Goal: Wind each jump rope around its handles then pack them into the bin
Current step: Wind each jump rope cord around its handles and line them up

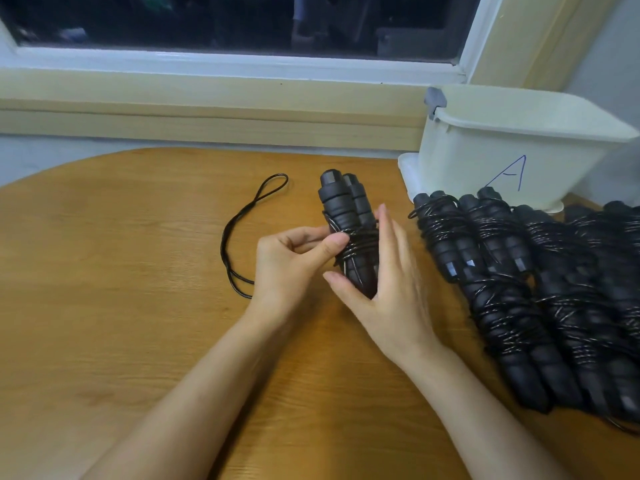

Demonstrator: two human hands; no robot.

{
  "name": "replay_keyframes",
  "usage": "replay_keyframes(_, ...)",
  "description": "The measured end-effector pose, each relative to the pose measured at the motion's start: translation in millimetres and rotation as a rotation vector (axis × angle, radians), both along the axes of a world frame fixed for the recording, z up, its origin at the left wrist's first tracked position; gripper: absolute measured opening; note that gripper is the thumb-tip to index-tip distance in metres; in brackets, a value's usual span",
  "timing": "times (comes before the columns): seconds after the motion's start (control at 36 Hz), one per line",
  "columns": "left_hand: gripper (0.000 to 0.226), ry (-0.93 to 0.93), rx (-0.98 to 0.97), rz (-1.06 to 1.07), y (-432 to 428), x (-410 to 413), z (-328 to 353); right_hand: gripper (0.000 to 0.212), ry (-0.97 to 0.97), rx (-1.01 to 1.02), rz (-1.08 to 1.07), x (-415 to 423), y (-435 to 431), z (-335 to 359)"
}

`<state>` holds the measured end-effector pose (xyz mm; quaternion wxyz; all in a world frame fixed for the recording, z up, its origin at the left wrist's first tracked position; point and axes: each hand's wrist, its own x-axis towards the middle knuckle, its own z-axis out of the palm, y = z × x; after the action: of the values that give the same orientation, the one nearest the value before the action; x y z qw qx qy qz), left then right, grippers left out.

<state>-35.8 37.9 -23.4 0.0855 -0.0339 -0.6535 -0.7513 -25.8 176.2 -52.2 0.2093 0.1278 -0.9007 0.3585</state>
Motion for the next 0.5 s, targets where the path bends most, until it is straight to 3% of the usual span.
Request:
replay_keyframes(0.08, 0.027, 0.001, -0.002, 0.001, -0.1, 0.6, 0.4, 0.091, 0.054, 0.086, -0.047, -0.7, 1.5, -0.8)
replay_keyframes(0.36, 0.032, 0.013, -0.124, -0.046, -4.2, -0.4, 1.0, 0.059, 0.133, 0.002, 0.023, 0.4, 4.1, -5.9)
replay_keyframes(0.5, 0.033, 0.023, -0.229, -0.155, -9.2, -2.0, 2.1, 0.060, 0.019, -0.058, 0.072, 1.1, 7.0, -4.3)
